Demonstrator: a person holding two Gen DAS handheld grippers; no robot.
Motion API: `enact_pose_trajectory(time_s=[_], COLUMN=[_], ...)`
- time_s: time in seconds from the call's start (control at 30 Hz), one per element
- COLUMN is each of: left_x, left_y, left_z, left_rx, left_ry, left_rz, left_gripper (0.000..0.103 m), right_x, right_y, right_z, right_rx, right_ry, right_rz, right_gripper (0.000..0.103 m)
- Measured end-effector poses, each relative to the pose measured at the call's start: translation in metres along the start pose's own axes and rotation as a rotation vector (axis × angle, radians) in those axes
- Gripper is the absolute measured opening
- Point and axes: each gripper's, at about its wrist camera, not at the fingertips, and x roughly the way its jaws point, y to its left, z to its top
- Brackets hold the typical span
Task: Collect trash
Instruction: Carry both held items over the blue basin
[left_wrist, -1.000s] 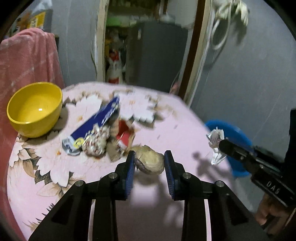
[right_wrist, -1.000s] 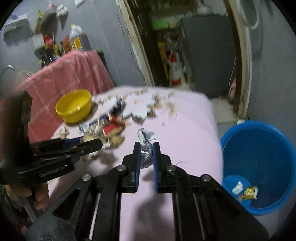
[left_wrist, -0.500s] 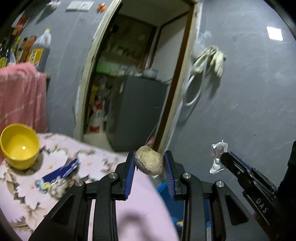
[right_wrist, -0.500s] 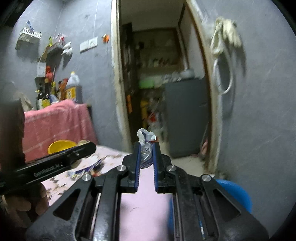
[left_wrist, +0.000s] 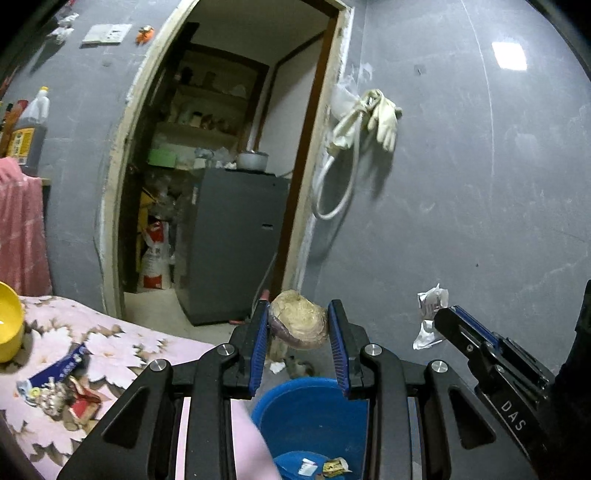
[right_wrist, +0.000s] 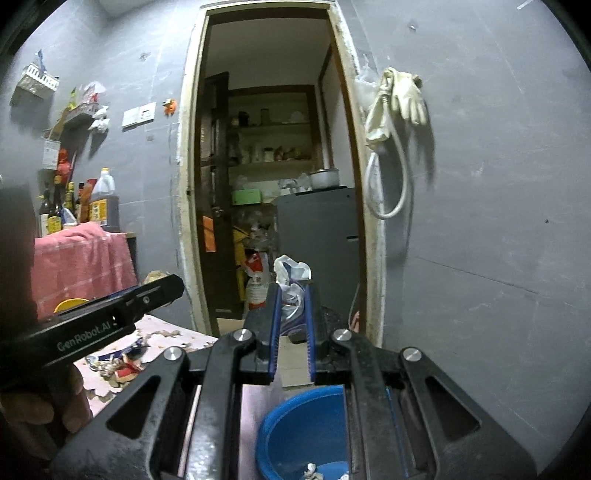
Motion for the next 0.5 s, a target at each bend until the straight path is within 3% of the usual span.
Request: enact_pose_trajectory(time_s=[0.5], left_x=[0.072], left_y=[-0.016], left_z=[-0.047], left_rx=[0.011], left_ry=[0.293], left_rz=[-0.013], left_gripper=[0.027], right_x=[0.032], right_y=[-0.051], right_z=[-0.05], right_rx=[0.118], right_ry=[0.196], right_rz=[-0.076], right_gripper=[0.032])
